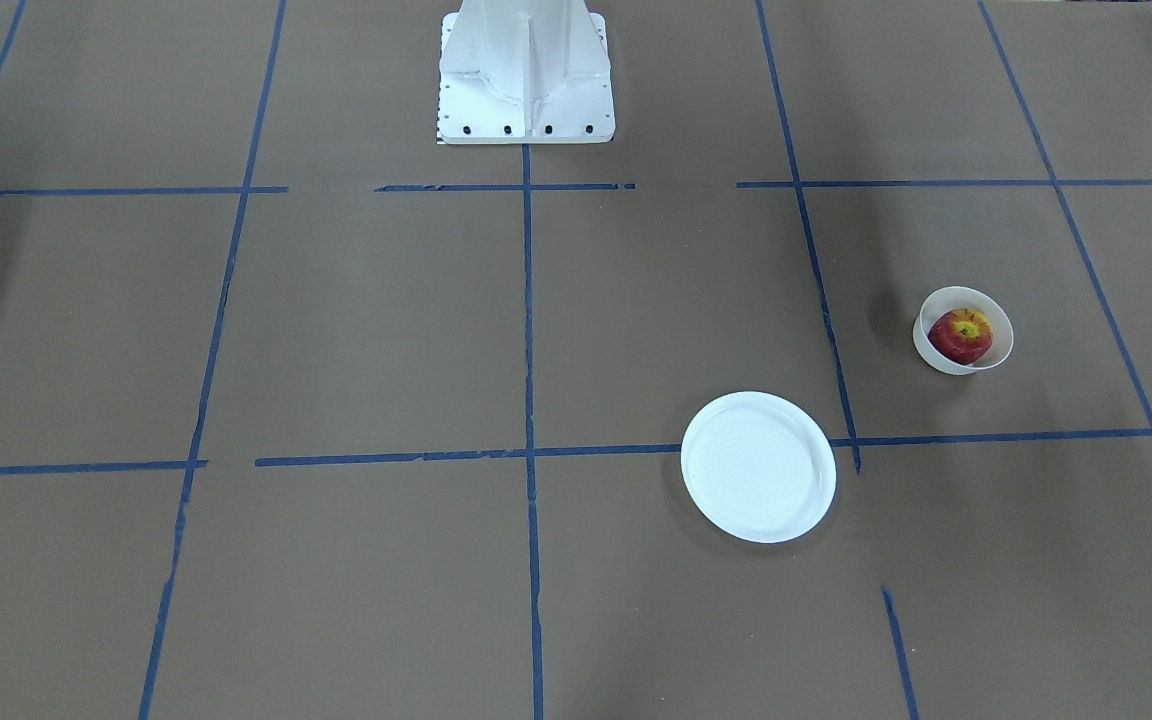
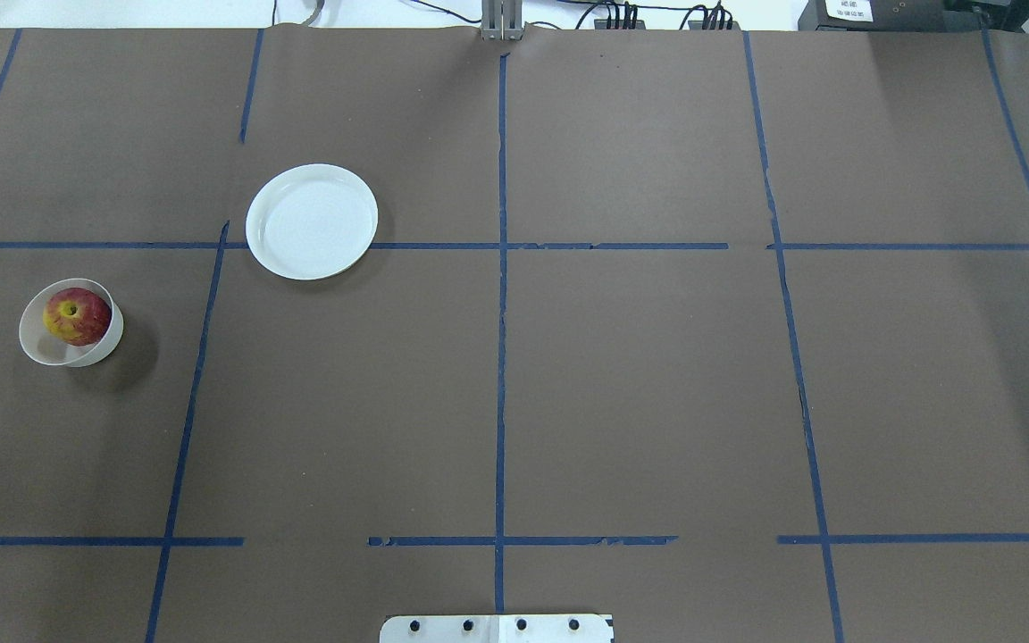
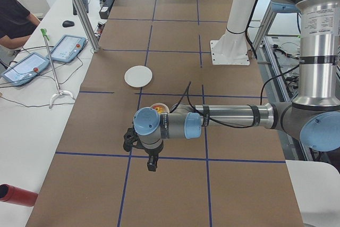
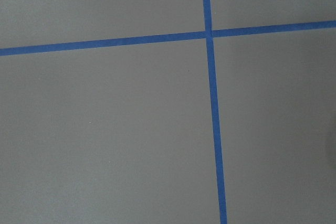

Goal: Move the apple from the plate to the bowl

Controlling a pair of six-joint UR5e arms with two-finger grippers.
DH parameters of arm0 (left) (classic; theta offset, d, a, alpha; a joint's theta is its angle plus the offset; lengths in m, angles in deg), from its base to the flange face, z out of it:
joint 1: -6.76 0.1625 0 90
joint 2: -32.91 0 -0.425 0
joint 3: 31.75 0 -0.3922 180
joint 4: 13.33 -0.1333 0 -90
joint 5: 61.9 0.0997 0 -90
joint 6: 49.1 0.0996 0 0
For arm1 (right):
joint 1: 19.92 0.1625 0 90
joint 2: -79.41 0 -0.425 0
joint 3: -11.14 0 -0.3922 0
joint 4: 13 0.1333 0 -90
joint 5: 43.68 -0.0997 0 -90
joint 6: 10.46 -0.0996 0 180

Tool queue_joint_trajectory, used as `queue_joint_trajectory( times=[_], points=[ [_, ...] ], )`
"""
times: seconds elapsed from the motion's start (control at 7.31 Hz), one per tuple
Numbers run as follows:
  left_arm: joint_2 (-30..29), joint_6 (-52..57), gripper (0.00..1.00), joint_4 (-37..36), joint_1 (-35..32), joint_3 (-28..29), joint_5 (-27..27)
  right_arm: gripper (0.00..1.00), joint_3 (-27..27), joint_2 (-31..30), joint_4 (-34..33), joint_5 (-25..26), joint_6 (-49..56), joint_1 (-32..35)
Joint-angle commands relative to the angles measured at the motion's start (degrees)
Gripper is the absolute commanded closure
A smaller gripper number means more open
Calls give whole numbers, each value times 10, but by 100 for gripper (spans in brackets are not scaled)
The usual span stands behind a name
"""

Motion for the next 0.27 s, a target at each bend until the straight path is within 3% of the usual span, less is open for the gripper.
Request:
queue_joint_trajectory(
  times=[0.0, 0.14],
  points=[
    [0, 0, 0, 0, 0, -1, 0, 0, 0, 0, 0, 0, 0, 0],
    [0, 0, 0, 0, 0, -1, 0, 0, 0, 0, 0, 0, 0, 0]
  ],
)
